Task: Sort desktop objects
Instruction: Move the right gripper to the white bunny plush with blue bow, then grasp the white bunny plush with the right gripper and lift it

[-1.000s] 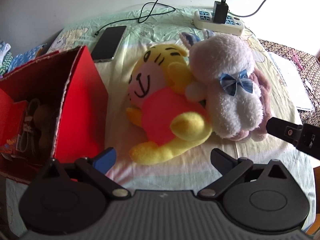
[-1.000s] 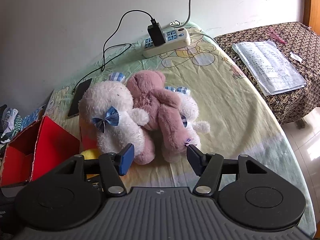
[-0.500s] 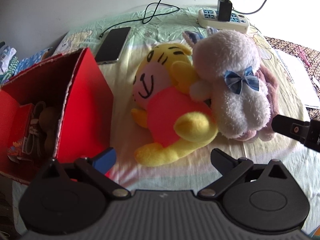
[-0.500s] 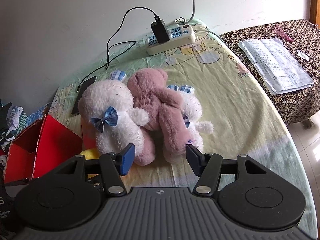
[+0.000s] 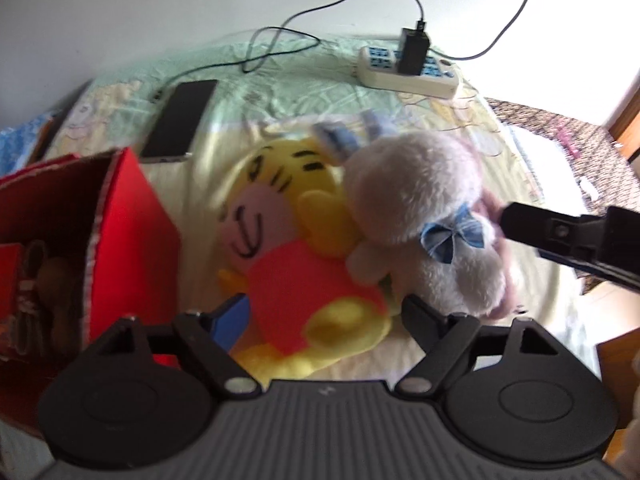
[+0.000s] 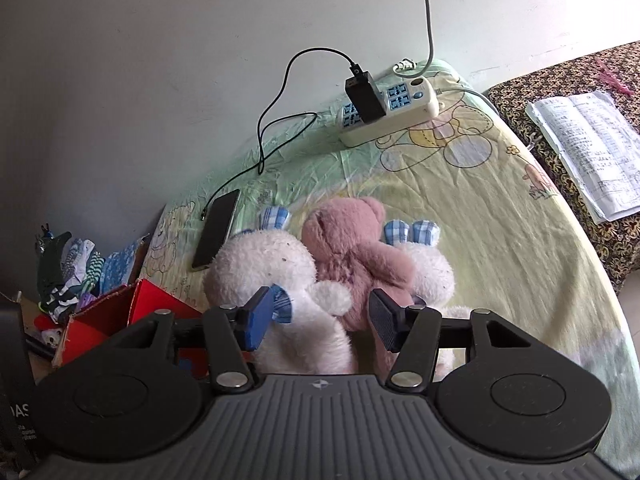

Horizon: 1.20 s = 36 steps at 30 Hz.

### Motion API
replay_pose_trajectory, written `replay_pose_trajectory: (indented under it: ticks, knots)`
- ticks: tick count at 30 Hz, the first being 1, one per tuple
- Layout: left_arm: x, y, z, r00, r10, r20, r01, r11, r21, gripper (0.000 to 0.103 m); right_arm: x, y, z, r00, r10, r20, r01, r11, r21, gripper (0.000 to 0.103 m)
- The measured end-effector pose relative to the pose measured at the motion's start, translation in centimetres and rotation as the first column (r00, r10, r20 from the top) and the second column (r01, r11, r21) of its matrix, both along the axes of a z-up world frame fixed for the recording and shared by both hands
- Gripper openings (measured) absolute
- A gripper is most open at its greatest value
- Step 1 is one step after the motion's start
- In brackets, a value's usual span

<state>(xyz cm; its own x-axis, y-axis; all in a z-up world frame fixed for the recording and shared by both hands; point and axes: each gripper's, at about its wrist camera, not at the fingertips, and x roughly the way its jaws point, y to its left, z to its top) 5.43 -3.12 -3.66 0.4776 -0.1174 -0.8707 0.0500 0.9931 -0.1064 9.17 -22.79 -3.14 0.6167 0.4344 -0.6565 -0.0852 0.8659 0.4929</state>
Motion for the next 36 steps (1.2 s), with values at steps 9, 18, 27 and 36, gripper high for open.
replay_pose_trajectory:
  ticks: [9, 18, 27, 36]
  knots:
    - [0.6, -0.9, -0.4, 0.999, -0.052, 0.01, 0.053, 0.997, -0.056, 0.093, 1.5, 1.1, 0.0, 0.993, 0.104, 0.06, -0.106, 0.994, 0.018, 0.058]
    - [0.3, -1.4, 0.4, 0.988, -0.142, 0.055, 0.149, 0.977, -0.153, 0.095, 3.8, 1.1, -1.1, 0.975, 0.214, 0.064, -0.218, 0.973, 0.071, 0.059]
    - [2.0, -2.1, -1.2, 0.986, -0.163, 0.033, 0.166, 0.975, -0.147, 0.078, 3.8, -0.5, -2.3, 0.977, 0.214, -0.022, -0.202, 0.948, 0.248, 0.06]
    - [0.8, -3.2, -0.2, 0.977, -0.204, 0.066, 0.21, 0.972, -0.105, 0.062, 2.7, -1.0, -2.5, 0.962, 0.262, -0.074, -0.221, 0.91, 0.35, 0.036]
